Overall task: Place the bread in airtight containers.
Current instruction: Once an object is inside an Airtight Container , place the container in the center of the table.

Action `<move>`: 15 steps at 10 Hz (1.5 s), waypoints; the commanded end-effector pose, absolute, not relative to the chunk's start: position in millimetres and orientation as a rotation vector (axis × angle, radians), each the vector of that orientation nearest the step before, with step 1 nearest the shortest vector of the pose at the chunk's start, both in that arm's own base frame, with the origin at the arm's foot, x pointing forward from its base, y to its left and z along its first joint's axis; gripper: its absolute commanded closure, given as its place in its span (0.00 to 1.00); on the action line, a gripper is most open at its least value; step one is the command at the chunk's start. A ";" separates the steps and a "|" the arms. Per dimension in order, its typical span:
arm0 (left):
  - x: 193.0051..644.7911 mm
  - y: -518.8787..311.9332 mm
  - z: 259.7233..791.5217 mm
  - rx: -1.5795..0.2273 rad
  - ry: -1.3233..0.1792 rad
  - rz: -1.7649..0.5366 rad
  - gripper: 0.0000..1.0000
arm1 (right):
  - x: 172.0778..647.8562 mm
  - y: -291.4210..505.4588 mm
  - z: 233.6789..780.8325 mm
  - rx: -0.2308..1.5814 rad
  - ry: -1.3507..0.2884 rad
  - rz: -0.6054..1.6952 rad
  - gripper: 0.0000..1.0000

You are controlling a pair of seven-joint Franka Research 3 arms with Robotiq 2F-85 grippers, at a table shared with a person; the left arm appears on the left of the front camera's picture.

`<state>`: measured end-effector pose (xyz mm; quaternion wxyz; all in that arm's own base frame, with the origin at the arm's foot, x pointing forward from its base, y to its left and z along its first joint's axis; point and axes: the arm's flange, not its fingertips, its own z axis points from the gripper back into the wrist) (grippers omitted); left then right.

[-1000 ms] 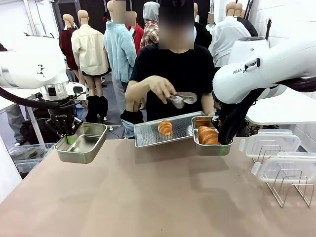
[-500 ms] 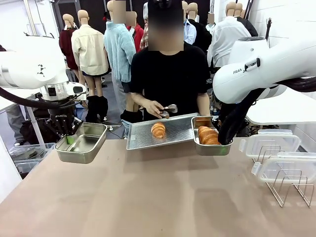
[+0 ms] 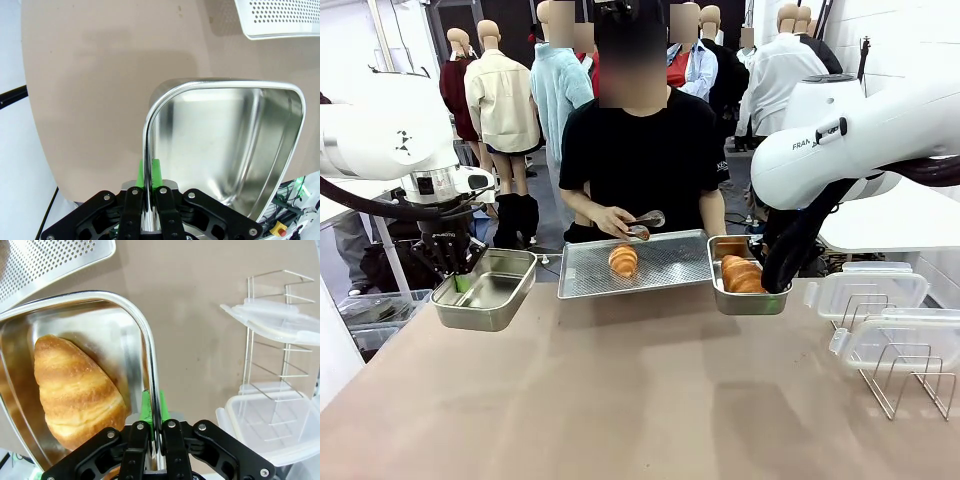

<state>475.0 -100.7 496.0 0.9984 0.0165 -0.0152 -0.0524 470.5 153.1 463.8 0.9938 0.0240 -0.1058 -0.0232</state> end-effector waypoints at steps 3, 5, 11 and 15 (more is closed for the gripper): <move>476.2 -99.3 498.8 0.031 -0.047 -0.122 1.00 | 469.4 152.6 465.9 0.045 -0.228 -0.042 1.00; 476.2 -99.3 498.8 0.031 -0.047 -0.122 1.00 | 469.4 152.6 465.9 0.045 -0.228 -0.042 1.00; 476.2 -99.3 498.8 0.031 -0.047 -0.122 1.00 | 485.5 161.8 439.8 0.063 -0.185 -0.057 1.00; 476.2 -99.3 498.8 0.031 -0.047 -0.122 1.00 | 506.0 169.7 369.5 0.043 -0.148 -0.043 1.00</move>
